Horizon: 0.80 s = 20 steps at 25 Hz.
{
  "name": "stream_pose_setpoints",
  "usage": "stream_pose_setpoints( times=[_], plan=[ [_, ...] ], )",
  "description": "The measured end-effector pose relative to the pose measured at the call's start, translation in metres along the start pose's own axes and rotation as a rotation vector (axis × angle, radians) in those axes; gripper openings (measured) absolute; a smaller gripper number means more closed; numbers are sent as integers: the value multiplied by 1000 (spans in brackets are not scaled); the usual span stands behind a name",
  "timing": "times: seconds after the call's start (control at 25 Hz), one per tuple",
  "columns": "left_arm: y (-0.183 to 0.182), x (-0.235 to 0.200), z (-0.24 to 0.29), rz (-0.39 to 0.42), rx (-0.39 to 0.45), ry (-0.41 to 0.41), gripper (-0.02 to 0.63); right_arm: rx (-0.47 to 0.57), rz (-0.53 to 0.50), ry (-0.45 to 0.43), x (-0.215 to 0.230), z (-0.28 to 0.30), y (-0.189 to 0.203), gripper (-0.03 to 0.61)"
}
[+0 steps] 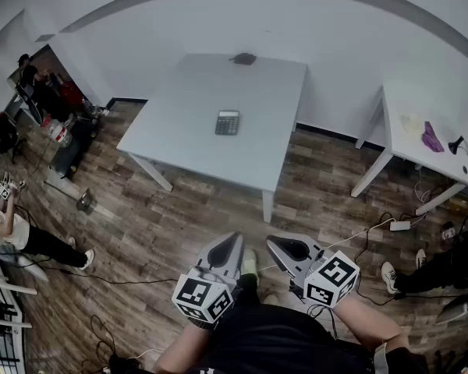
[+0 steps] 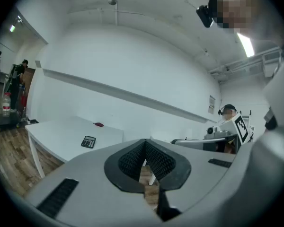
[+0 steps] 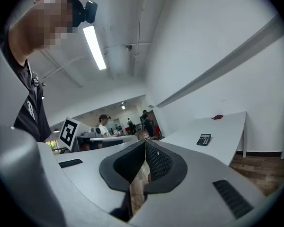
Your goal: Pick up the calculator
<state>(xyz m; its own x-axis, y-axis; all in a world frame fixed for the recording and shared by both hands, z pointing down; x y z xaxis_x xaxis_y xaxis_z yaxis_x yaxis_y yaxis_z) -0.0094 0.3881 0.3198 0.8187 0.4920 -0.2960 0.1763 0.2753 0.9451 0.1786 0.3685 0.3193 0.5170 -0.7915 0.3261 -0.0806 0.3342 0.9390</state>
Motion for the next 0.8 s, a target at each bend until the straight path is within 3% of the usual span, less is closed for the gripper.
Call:
stream_pose_setpoints(
  times=[0.24,0.8],
  plan=[
    [-10,-45,42,-17,0,7,5,-14,5,7,37,41,-10,16],
    [-48,-200,138,-29,-32,-19,5,-82,21,40,130,190,-51,17]
  ],
)
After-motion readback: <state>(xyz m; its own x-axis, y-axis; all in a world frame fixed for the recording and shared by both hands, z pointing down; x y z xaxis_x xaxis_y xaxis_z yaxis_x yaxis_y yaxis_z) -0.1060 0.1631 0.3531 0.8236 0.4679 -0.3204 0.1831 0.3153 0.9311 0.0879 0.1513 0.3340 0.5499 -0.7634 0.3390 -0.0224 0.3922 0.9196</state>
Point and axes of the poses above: the fingertips, and each gripper's own axes: z forward along the fingers, x to its right, y out of its underside, the point moved 9 cm from there along -z, backward along the fingers
